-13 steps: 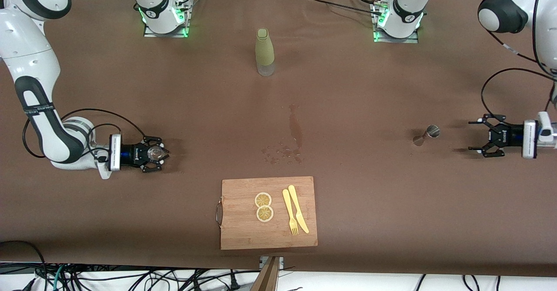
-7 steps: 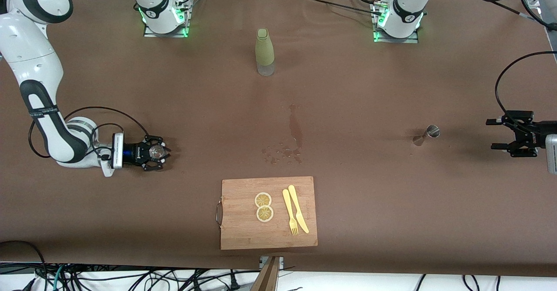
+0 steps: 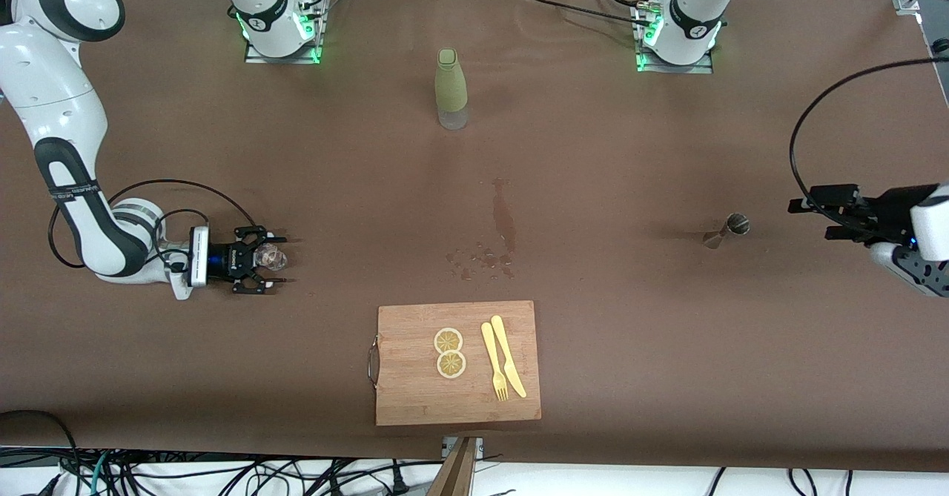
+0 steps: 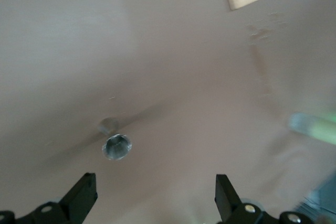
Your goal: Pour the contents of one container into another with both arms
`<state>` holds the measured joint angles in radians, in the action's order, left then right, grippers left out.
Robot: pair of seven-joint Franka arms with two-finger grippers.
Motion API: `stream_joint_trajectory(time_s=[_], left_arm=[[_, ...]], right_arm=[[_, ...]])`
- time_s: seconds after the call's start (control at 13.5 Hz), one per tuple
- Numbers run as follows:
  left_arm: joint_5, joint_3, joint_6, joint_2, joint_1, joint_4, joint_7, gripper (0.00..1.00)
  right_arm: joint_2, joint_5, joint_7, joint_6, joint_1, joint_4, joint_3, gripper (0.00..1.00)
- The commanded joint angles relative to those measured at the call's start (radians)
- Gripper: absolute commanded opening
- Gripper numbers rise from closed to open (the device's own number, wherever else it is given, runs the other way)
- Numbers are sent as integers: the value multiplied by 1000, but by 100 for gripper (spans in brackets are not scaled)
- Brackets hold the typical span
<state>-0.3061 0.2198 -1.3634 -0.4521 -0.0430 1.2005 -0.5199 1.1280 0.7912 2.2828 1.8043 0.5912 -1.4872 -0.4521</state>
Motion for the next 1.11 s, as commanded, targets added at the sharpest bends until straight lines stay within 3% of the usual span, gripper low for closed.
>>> stream_joint_trajectory(time_s=[0.0, 0.37, 0.52, 0.67, 0.82, 1.04], left_arm=[[209, -74, -52, 99, -11, 27, 54, 100], [385, -89, -55, 167, -44, 31, 50, 100], [340, -102, -80, 196, -29, 51, 151, 100], [276, -106, -91, 268, -29, 132, 388, 100], [275, -158, -91, 283, -9, 139, 550, 100], [210, -171, -86, 309, 41, 143, 554, 100]], right_arm=[[-22, 3, -3, -10, 5, 1, 22, 100], [-128, -47, -144, -60, 4, 2, 73, 100], [-198, -105, -262, -94, 4, 5, 88, 100], [-272, -156, -385, -132, 4, 5, 90, 100], [-338, -211, -535, -166, 4, 8, 98, 100], [-454, -299, -762, -187, -2, 12, 95, 100]])
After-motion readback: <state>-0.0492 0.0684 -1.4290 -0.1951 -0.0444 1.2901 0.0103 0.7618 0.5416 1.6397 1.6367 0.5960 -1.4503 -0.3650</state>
